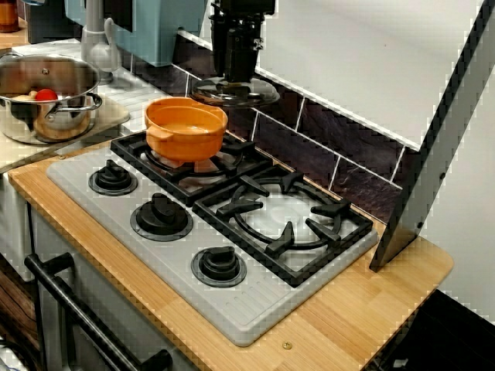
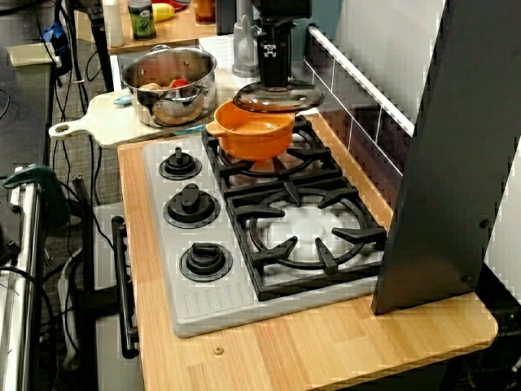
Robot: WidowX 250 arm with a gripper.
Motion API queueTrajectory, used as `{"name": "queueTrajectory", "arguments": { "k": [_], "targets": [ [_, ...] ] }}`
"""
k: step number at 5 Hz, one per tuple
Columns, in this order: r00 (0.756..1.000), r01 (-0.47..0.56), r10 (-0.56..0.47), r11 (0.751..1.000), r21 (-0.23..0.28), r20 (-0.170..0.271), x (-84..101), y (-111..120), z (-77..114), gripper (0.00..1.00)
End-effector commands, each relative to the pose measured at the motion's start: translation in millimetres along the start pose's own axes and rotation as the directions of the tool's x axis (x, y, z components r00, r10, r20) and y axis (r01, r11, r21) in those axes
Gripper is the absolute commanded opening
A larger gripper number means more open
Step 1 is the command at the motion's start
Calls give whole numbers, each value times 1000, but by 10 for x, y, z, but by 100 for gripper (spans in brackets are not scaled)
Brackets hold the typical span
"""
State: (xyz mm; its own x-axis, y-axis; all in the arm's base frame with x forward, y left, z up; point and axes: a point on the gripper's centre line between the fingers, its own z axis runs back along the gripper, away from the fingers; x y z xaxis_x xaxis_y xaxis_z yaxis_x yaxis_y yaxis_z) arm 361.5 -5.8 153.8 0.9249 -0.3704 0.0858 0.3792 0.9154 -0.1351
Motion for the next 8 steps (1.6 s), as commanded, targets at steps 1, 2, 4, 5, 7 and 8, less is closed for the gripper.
{"name": "queueTrajectory", "arguments": {
  "k": [1, 2, 4, 5, 7, 8],
  "targets": [
    [998, -3, -2, 998, 69, 70, -92, 236, 298, 0],
    [998, -7, 2, 996, 84, 65, -116, 317, 271, 0],
    [999, 8, -12, 993, 115, 38, -171, 433, 201, 0],
    [999, 18, -22, 991, 131, 25, -196, 449, 160, 0],
    [999, 43, -42, 993, 108, -19, -179, 559, 45, 0],
    [998, 54, -52, 995, 87, -27, -185, 591, 21, 0]
  ]
}}
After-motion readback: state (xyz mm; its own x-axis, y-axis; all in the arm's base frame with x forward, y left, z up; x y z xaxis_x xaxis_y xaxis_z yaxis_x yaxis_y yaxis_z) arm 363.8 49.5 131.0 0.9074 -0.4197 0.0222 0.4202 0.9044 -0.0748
